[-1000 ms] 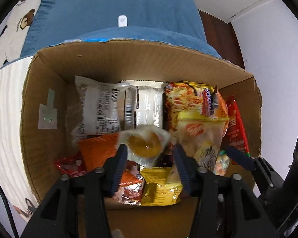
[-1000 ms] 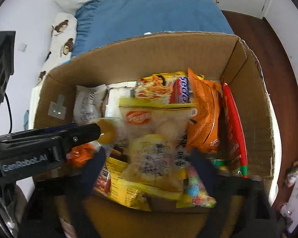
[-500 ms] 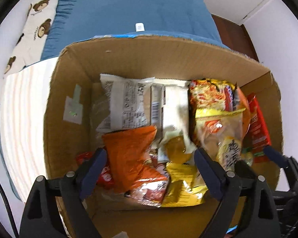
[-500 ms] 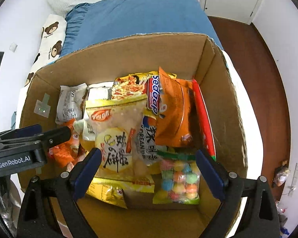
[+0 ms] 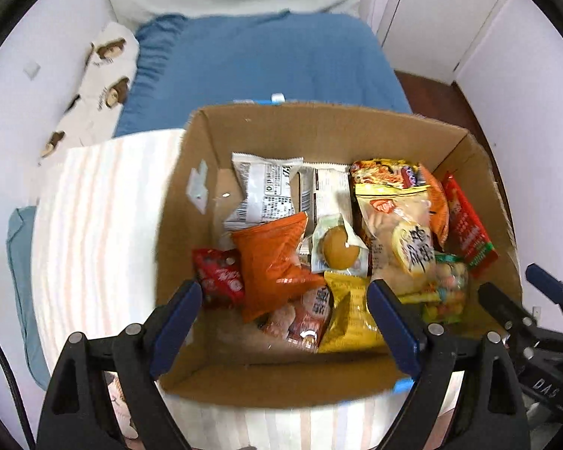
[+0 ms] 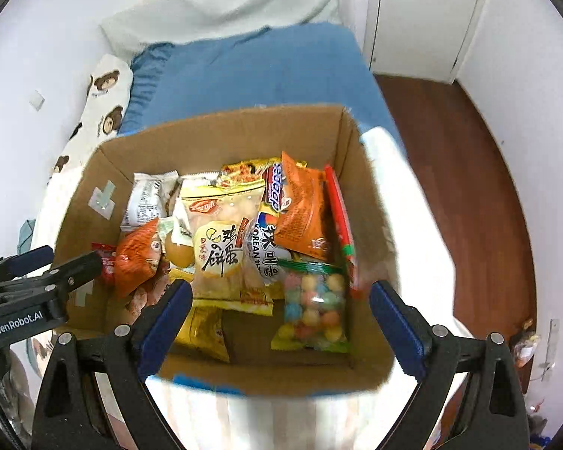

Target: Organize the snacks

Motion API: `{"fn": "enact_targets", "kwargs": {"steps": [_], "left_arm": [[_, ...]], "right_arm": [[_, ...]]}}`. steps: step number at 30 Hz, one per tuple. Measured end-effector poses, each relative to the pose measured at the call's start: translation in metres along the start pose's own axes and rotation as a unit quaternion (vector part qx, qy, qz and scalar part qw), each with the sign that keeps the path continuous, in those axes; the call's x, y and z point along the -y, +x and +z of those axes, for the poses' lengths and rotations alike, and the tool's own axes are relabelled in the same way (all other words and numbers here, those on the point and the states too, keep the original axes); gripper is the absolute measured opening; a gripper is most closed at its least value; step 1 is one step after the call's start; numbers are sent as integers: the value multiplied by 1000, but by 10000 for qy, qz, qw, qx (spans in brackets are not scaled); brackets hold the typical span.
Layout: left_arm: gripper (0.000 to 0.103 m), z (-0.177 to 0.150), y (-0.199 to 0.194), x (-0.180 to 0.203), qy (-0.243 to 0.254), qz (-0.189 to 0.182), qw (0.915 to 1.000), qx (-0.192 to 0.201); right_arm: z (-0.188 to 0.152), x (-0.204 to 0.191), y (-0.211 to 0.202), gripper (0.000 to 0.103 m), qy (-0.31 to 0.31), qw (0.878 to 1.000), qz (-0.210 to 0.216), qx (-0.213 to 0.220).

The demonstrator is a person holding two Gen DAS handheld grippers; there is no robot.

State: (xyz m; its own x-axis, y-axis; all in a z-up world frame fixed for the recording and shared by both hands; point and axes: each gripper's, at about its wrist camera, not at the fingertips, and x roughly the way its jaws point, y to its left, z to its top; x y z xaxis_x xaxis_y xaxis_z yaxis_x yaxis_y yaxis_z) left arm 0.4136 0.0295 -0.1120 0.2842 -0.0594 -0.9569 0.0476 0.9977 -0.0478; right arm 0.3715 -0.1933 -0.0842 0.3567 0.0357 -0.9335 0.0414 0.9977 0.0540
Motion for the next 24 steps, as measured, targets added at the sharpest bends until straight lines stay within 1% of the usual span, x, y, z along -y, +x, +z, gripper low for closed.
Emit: {"fn": "enact_targets", "kwargs": {"steps": [5,9,14,18,24], "left_arm": [[90,-29,-40,0,-37,-33,9991,426],[90,-59,-79,5,31,-29,9964,851],[90,-90,-118,11,110,-120,9928,1187],[90,-118,-150,16,210,-35,9879,1533],[90,-152,-194,14,147,-10,9796,2003]], "right_arm": [[-24,3,-48,97,-7,9991,53,426],[-47,5,-88,97,0,9968,43,796],[-77,5,-141,97,8,9922,36,1246],[-106,3,-185,100,-35,9863,-60,1647],[-145,4,-235,102,-31,9785,-161,2057]]}}
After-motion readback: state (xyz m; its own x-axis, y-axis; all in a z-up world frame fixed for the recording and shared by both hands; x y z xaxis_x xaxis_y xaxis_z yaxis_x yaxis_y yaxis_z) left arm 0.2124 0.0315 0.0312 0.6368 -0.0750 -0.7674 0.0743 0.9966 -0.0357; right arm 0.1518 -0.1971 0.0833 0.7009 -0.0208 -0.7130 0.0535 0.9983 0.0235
